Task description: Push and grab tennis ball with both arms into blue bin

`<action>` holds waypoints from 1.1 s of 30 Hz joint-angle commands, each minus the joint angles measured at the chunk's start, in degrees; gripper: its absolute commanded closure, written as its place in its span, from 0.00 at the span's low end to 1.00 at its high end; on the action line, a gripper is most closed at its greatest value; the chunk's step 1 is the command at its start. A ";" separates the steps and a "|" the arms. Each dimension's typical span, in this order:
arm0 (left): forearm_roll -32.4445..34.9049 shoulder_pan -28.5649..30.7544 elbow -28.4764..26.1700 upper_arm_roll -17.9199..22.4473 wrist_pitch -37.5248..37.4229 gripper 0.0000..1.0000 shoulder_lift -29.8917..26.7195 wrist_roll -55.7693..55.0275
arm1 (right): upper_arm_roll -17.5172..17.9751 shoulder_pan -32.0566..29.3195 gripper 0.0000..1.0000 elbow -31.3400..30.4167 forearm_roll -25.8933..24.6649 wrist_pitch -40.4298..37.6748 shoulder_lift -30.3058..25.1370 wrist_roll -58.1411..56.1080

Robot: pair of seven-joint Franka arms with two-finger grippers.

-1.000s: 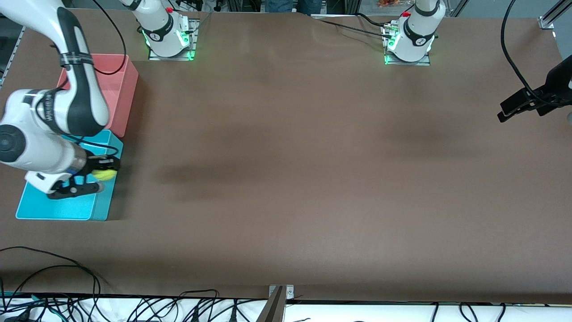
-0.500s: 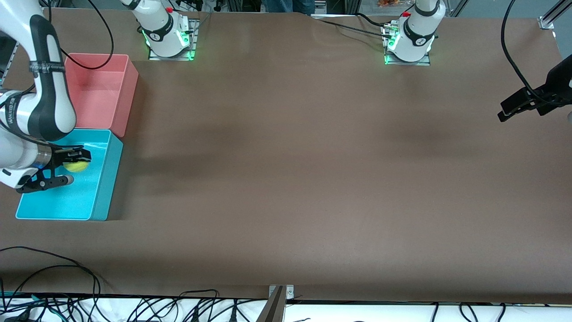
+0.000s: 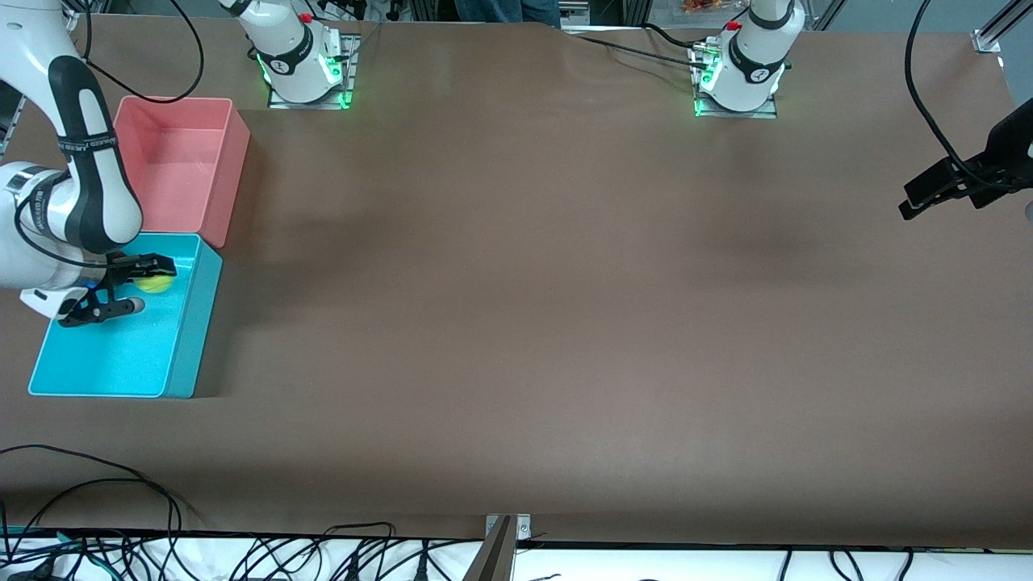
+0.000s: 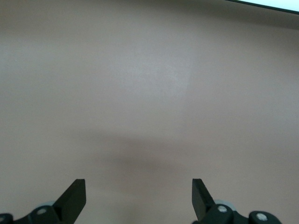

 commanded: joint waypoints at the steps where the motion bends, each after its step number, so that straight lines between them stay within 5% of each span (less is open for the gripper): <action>1: -0.89 0.52 -0.01 -0.11 0.05 0.00 -0.66 1.01 | 0.30 -2.51 0.67 -0.90 2.46 1.16 1.31 -3.90; 11: -0.98 0.61 -0.01 -0.11 0.05 0.00 -0.57 1.01 | 0.39 -4.71 0.63 -0.55 7.65 3.01 4.84 -8.92; 13: -0.98 0.61 -0.01 -0.11 0.05 0.00 -0.66 1.01 | 0.39 -4.62 0.50 -0.55 7.65 3.01 4.84 -8.92; 17: -0.98 0.70 0.07 -0.11 0.05 0.00 -0.57 1.09 | 0.39 -4.71 0.01 -0.37 7.65 3.01 4.84 -8.92; 33: -0.98 0.79 0.07 -0.11 0.05 0.00 -0.66 1.01 | 0.57 -4.18 0.00 3.66 7.47 -0.50 2.99 -8.83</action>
